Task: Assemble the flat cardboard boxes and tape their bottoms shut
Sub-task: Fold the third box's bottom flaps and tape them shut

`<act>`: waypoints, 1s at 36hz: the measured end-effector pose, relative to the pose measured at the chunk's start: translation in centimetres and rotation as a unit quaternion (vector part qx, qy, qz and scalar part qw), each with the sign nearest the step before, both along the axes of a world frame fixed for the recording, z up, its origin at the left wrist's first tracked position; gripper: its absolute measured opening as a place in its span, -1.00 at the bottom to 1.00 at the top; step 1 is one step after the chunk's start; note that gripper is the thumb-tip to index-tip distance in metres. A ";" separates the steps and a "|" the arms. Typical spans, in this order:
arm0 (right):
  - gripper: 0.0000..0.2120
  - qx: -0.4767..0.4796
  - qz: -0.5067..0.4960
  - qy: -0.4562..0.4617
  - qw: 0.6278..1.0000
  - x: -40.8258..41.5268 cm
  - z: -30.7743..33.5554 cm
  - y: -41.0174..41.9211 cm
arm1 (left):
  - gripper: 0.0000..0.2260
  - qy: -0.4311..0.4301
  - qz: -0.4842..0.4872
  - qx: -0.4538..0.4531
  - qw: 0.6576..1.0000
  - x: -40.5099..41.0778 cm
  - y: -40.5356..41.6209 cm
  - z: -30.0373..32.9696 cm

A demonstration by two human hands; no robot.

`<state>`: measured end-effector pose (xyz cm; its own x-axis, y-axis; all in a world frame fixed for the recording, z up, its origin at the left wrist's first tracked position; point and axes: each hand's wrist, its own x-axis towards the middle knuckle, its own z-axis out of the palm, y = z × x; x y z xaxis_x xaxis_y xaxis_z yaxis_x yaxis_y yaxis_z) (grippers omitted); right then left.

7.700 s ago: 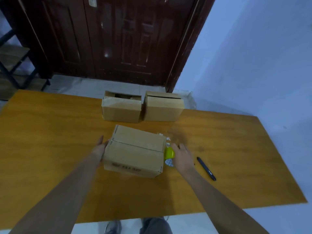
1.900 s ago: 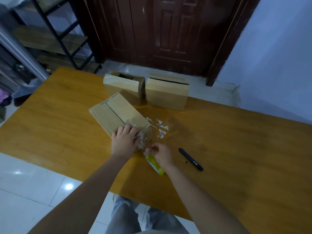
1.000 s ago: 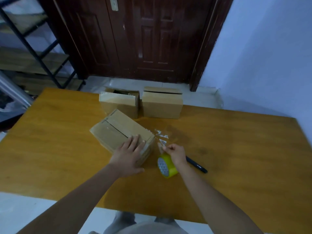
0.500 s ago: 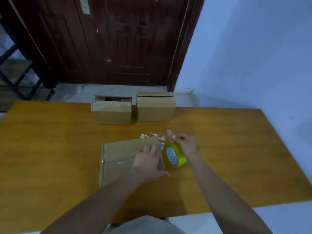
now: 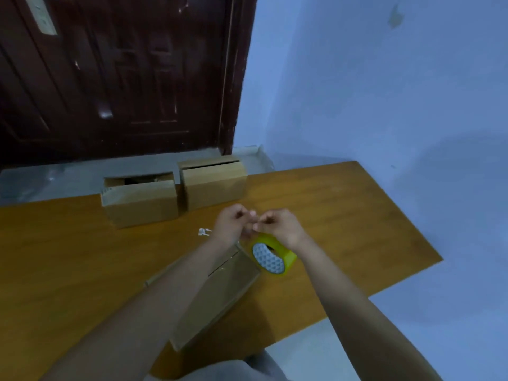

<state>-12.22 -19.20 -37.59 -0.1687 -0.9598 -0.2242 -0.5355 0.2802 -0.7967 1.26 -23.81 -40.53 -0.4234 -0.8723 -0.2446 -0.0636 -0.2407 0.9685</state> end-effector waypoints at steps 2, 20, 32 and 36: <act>-0.84 -0.003 0.003 0.034 0.999 0.1 0.4 0.3 | -0.77 -0.011 0.009 -0.005 1.000 -0.1 0.1 -0.1; -0.63 -0.125 -0.057 -0.217 0.967 1.9 6.1 3.0 | -0.77 0.025 0.060 0.286 0.956 1.0 -1.5 1.0; -0.50 -0.113 -0.026 0.107 0.987 4.1 5.1 4.0 | -0.82 -0.134 0.040 0.030 0.990 2.2 -2.9 1.4; -0.52 -0.005 0.013 0.176 0.984 2.9 5.3 4.8 | -0.80 -0.202 0.064 -0.023 0.977 3.6 -4.1 0.8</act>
